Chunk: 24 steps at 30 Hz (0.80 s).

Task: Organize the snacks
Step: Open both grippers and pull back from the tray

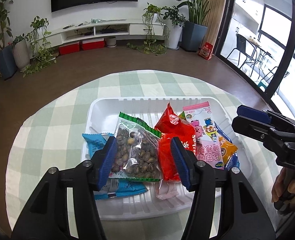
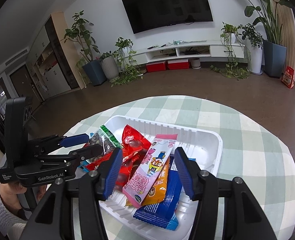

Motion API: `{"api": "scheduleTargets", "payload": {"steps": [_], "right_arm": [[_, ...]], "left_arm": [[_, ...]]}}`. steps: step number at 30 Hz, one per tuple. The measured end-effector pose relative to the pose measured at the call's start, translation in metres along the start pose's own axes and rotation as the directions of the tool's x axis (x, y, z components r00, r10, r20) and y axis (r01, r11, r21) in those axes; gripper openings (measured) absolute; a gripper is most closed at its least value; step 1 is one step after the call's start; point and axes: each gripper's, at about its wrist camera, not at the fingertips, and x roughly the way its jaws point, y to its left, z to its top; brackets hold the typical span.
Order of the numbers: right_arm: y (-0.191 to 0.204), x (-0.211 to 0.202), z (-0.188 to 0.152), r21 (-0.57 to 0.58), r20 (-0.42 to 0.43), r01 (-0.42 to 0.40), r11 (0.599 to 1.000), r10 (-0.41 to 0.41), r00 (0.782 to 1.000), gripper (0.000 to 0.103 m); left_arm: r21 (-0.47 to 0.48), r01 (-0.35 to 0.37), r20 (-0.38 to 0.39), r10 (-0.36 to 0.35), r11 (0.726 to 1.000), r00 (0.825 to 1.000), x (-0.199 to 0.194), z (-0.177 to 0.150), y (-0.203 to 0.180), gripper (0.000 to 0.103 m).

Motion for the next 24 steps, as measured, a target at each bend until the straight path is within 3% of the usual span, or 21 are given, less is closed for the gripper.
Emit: {"api": "scheduleTargets", "payload": {"steps": [24], "right_arm": [[0.031,-0.029,-0.006,-0.083,0.057,0.030,0.996,-0.025,0.998,0.068]], "left_arm": [[-0.021,-0.034,0.056,0.035,0.999,0.998,-0.060,-0.037,-0.015,0.053]]}}
